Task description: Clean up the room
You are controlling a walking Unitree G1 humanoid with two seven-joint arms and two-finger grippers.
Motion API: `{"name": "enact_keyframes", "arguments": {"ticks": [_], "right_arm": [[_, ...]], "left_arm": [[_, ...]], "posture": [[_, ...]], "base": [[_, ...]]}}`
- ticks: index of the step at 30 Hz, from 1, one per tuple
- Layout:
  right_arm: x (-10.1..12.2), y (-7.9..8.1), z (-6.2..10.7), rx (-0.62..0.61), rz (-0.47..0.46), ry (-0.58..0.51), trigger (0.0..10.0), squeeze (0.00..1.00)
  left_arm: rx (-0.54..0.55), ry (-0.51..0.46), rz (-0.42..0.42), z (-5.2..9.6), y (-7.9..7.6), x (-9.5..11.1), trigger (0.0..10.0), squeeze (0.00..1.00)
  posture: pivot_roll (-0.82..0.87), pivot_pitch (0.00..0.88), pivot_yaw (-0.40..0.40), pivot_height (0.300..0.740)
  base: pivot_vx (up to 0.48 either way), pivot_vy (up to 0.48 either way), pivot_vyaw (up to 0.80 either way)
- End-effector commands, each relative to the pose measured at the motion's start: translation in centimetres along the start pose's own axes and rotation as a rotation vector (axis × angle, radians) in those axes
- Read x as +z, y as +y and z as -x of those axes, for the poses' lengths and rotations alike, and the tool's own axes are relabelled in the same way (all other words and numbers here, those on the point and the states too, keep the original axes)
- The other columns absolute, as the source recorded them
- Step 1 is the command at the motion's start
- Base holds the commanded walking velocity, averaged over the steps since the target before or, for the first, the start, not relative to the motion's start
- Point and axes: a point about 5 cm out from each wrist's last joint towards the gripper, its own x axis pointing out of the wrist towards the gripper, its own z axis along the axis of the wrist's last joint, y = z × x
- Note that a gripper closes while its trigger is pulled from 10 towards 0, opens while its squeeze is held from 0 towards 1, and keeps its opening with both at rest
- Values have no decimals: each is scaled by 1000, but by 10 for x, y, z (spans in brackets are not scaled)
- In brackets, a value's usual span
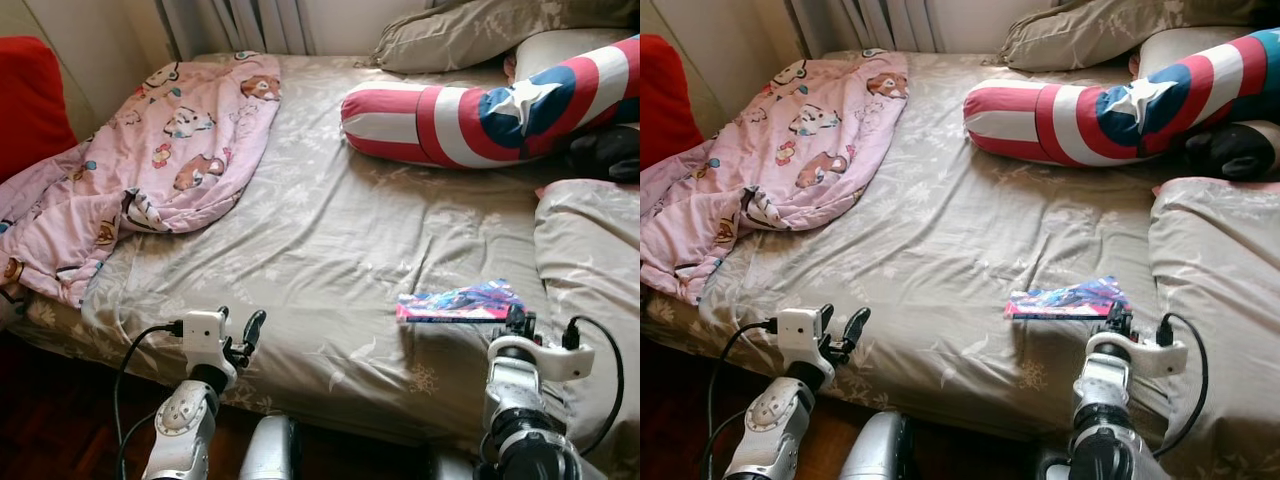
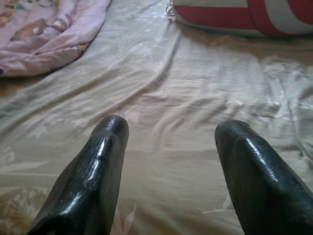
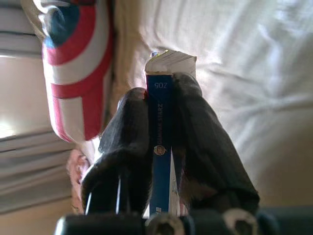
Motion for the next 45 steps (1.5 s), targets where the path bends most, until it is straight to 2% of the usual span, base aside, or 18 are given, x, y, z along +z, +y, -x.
{"name": "enact_keyframes", "arguments": {"ticks": [1,3,6,7,11,13,14,15,19,20,21,23,27,33,40,45], "right_arm": [[-2,5,-2,12,-30,-6,10000,0],[3,2,-3,5,-47,-23,10000,0],[9,-7,0,-37,-73,-58,10000,0],[11,-20,5,-96,-60,-66,10000,0],[12,-40,15,-185,-41,-77,10000,0],[12,-53,23,-238,-58,-102,10000,0],[12,-53,23,-238,-58,-102,10000,0],[10,-61,28,-275,-46,-95,10000,0],[6,-78,40,-350,17,-70,10000,0],[6,-78,40,-350,17,-70,10000,0],[8,-87,46,-399,16,-81,10000,0],[8,-92,50,-432,14,-81,10000,0],[6,-97,54,-458,50,-62,10000,0],[9,-97,53,-479,-14,-95,10000,0],[9,-81,41,-408,-114,-131,10000,0],[11,-75,36,-380,-91,-125,10000,0]], "left_arm": [[-1,16,-32,6,6,0,10000,0],[-26,26,-70,12,5,0,10000,0],[-41,33,-75,19,3,-2,10000,0],[-50,37,-81,23,2,-2,10000,0],[-92,49,-134,35,1,-2,10000,0],[-101,58,-148,47,3,0,10000,0],[-101,58,-148,47,3,0,10000,0],[-103,67,-153,53,4,-1,10000,0],[-112,89,-158,62,4,-1,10000,0],[-112,89,-158,62,4,-1,10000,0],[-115,95,-164,64,3,1,10000,0],[-121,100,-171,65,2,2,10000,0],[-132,110,-183,69,1,4,10000,0],[-137,125,-193,73,3,6,10000,0],[-154,132,-223,74,6,8,10000,0],[-151,132,-226,74,7,12,10000,0]], "posture": [[184,129,121,628],[193,134,125,628],[213,142,134,628],[224,149,139,628],[248,170,144,628],[252,188,148,628],[252,188,148,628],[258,197,149,628],[256,209,148,628],[256,209,148,628],[255,213,148,628],[255,215,147,628],[266,224,150,628],[272,232,158,628],[282,236,162,628],[283,238,162,628]], "base": [[0,0,0],[0,0,0],[0,0,0],[0,0,0],[0,0,0],[0,0,0],[0,0,0],[0,0,0],[0,0,0],[0,0,0],[0,0,0],[0,0,0],[0,0,0],[0,0,0],[0,0,0],[0,0,0]]}}
